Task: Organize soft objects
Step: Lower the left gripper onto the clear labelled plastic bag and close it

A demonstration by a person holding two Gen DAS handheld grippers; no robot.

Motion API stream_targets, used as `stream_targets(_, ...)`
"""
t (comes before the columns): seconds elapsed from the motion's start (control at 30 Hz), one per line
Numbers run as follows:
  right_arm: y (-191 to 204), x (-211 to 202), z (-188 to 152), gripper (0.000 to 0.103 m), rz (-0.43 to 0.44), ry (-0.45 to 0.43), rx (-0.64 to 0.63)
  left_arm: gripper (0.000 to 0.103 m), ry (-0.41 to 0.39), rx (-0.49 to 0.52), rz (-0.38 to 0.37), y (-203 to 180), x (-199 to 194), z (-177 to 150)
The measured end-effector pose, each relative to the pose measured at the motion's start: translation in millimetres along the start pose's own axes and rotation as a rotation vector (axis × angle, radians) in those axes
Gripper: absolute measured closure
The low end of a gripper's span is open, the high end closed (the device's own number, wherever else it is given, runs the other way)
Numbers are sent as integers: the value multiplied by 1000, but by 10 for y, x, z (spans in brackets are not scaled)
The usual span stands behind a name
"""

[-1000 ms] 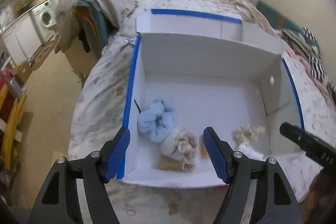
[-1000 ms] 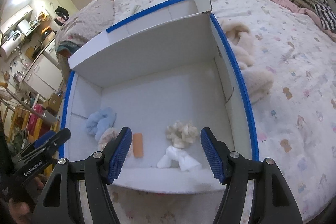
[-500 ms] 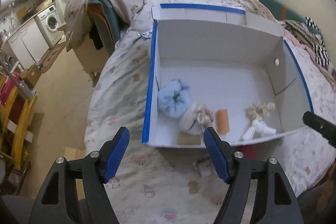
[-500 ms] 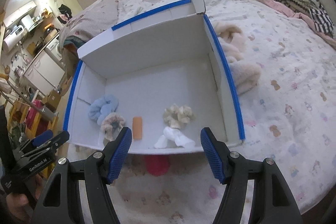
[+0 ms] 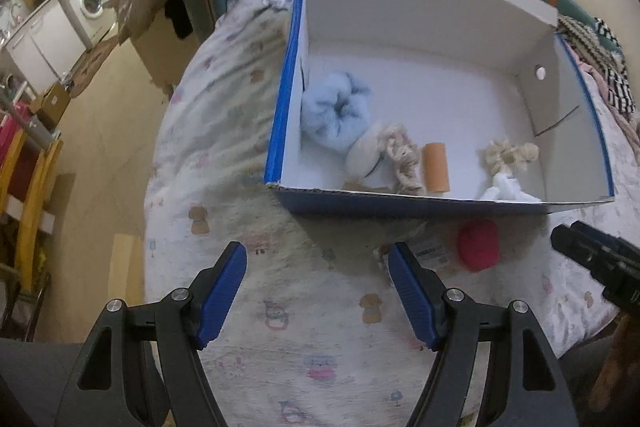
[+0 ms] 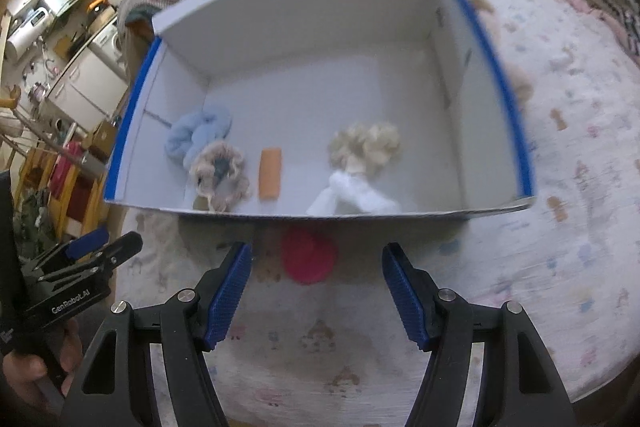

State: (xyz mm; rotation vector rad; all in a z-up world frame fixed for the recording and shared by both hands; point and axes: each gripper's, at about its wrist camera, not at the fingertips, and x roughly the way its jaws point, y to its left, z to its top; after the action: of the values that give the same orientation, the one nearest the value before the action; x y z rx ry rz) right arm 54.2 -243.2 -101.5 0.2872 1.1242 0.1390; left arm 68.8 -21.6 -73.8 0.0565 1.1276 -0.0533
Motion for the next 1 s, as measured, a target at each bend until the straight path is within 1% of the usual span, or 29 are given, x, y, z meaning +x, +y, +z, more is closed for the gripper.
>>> stream_targets(0.17, 40, 297, -4, 32, -21, 87, -4, 32, 62, -52, -6, 38, 162, 24)
stream_targets(0.37, 61, 672, -2, 32, -31, 196, 1, 32, 121, -83, -14, 34, 329, 47)
stream_targets(0.57, 129, 927, 35, 32, -70, 256, -9, 32, 141, -93, -20, -16, 421, 103)
stream_targets(0.63, 126, 975, 30, 31, -68, 270, -2, 32, 149, -98, -28, -42, 447, 120)
stream_targets(0.77, 175, 1004, 11, 32, -75, 262, -34, 32, 168, -82, -45, -138, 510, 152)
stream_targets(0.8, 177, 994, 7, 36, -68, 260, -38, 32, 173, -77, -47, -168, 525, 157)
stream_targets(0.83, 189, 988, -1, 50, -59, 261, -41, 32, 179, -71, -52, -203, 543, 164)
stream_targets(0.87, 177, 979, -5, 55, -53, 267, -43, 32, 185, -67, -64, -243, 561, 170)
stream_targets(0.9, 146, 962, -3, 55, -46, 269, -41, 32, 190, -61, -76, -286, 579, 173)
stream_targets(1.0, 69, 871, -16, 63, -34, 263, -36, 32, 205, -18, -75, -438, 644, 177)
